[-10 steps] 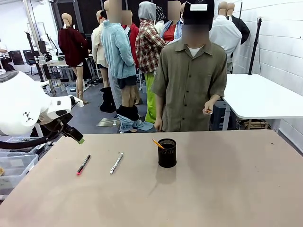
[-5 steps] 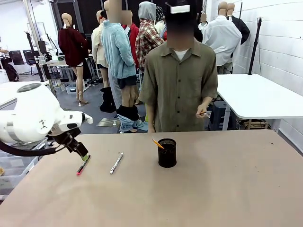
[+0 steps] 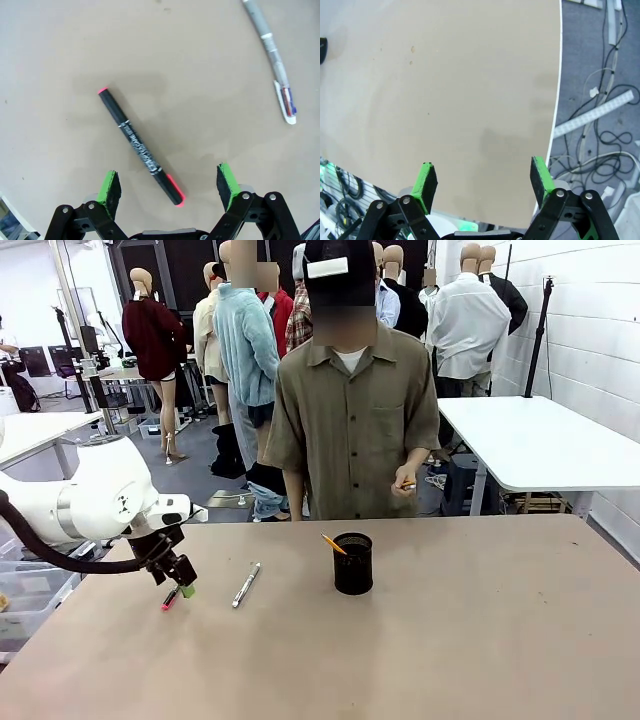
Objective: Place the pens into the pen holder.
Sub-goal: Pick up a writing instrument from the table and place it into the Pen holder.
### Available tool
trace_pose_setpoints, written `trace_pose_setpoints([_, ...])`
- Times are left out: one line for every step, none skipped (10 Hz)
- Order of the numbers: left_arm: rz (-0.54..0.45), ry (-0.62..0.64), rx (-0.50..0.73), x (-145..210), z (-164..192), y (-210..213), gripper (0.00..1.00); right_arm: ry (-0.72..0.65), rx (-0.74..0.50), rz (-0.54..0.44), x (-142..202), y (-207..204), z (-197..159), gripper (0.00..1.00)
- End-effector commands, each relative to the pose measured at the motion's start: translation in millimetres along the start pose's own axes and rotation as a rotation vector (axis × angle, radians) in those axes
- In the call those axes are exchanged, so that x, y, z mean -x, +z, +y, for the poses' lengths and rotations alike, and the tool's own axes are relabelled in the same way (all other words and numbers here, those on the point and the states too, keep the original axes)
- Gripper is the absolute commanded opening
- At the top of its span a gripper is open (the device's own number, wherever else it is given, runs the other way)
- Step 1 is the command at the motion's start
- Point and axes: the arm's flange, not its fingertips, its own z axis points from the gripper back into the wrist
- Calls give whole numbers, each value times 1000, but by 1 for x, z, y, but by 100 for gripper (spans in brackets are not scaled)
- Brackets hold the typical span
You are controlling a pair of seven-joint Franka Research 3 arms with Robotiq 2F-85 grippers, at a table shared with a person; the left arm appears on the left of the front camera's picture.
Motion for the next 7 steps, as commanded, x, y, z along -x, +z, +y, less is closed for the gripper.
trace_pose_setpoints([21, 34, 13, -6, 13, -4, 100, -7, 9, 19, 0, -1, 1, 93])
trace_pose_setpoints([26, 29, 21, -6, 13, -7, 100, -7, 9, 19, 0, -1, 1, 93])
trace_pose_setpoints([25, 25, 24, -7, 14, -8, 100, -7, 9, 19, 0, -1, 1, 93])
trace_pose_setpoints([15, 18, 21, -7, 13, -7, 86, -7, 9, 19, 0, -1, 1, 93])
trace_pose_setpoints([18, 11, 17, -8, 12, -7, 66, -7, 9, 19, 0, -1, 1, 93])
trace_pose_setpoints([24, 8, 10, -9, 13, -7, 47, -7, 9, 19, 0, -1, 1, 93])
trace_pose_setpoints([30, 6, 9, -9, 13, -6, 27, -7, 9, 19, 0, -1, 1, 93])
